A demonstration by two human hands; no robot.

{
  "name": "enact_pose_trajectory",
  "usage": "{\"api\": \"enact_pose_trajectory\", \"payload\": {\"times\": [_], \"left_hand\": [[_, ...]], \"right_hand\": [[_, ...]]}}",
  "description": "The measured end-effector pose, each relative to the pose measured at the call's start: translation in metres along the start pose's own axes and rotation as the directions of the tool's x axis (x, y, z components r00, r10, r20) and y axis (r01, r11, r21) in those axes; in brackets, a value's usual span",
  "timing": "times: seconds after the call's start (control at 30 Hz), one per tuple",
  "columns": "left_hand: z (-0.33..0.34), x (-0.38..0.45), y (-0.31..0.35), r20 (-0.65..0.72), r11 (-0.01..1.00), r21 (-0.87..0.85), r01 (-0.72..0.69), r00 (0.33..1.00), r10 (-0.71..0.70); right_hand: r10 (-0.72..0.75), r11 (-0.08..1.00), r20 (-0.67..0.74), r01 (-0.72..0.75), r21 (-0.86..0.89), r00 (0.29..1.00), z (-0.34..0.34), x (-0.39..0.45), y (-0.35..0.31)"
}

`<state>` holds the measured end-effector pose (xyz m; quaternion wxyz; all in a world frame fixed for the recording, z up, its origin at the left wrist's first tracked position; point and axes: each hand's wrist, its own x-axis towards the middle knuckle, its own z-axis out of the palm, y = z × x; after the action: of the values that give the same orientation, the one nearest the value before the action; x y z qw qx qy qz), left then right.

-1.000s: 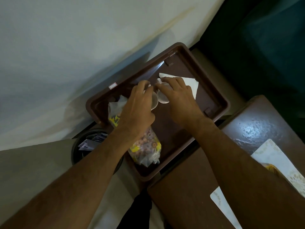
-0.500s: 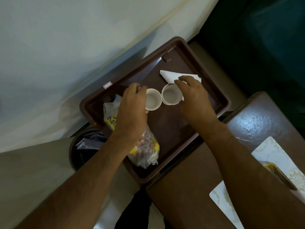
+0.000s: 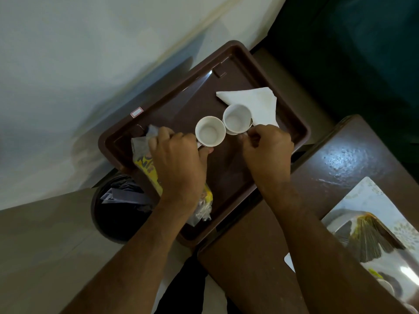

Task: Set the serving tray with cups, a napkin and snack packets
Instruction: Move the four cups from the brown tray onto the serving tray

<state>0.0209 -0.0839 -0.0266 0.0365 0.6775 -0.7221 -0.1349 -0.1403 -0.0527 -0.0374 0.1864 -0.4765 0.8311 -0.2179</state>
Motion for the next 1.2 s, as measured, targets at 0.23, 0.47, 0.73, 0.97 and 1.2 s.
{"api": "enact_pose_trajectory", "payload": {"times": [0.23, 0.47, 0.73, 0.97, 1.2], "left_hand": [[0.000, -0.019, 0.014, 0.080, 0.964, -0.219, 0.150, 0.988, -0.135], [0.007, -0.022, 0.023, 0.130, 0.861, -0.426, 0.278, 0.961, -0.246], [0.021, -0.021, 0.029, 0.219, 0.699, -0.610, 0.372, 0.927, -0.303], [0.030, -0.026, 0.027, 0.137, 0.642, -0.690, 0.335, 0.931, -0.339], [0.009, -0.043, 0.043, 0.024, 0.689, -0.697, 0.201, 0.966, -0.257]], "right_hand": [[0.125, 0.986, -0.022, -0.122, 0.110, 0.992, 0.003, -0.015, -0.007], [0.198, 0.963, -0.020, -0.191, 0.192, 0.980, 0.010, -0.017, -0.011], [0.272, 0.912, 0.007, -0.260, 0.319, 0.962, 0.019, -0.021, -0.009], [0.254, 0.903, -0.038, -0.223, 0.368, 0.967, 0.020, -0.029, -0.001], [0.216, 0.913, -0.124, -0.155, 0.376, 0.969, 0.001, -0.047, 0.004]]}}
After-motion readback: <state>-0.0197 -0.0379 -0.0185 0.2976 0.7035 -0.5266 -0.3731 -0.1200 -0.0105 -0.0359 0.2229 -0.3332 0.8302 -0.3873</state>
